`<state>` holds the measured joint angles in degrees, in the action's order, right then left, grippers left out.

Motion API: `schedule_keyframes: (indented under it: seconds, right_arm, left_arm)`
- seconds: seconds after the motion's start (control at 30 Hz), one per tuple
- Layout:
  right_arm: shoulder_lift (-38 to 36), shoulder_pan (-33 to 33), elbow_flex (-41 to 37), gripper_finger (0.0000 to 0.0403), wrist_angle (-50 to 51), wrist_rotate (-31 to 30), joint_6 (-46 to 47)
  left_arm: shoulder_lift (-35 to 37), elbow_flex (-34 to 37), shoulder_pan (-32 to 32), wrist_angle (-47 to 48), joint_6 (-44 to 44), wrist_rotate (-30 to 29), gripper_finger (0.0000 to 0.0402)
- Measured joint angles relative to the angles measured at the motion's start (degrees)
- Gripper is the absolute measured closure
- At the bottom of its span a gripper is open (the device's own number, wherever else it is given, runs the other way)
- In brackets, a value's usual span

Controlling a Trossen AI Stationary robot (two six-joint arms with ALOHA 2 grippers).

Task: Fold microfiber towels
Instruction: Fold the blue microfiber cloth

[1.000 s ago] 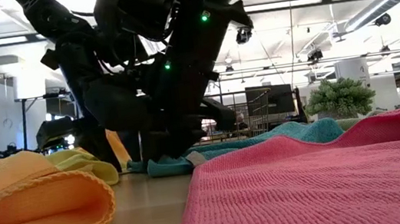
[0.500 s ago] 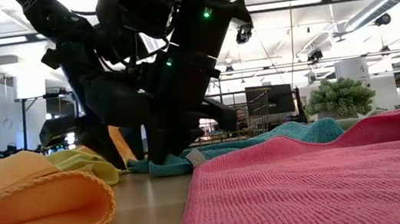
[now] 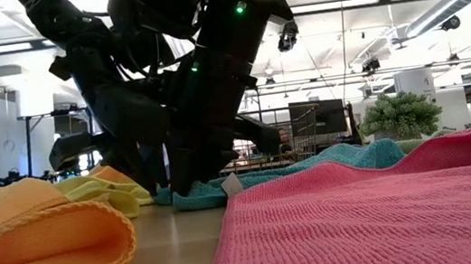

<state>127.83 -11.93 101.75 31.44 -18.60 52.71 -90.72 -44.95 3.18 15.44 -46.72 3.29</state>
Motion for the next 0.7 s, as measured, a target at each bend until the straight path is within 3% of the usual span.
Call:
schedule_keyframes:
  seconds: [0.43, 0.7]
  right_arm:
    - [-1.51, -0.74, 0.15, 0.0394, -0.17, 0.82, 0.02]
    - [-2.05, -2.27, 1.98, 0.0395, -0.14, 0.84, 2.23]
  left_arm:
    - [0.74, -0.03, -0.4, 0.07, 1.03, -0.31, 0.0398]
    - [5.21, -0.15, -2.33, 8.12, 1.77, -0.13, 0.0401]
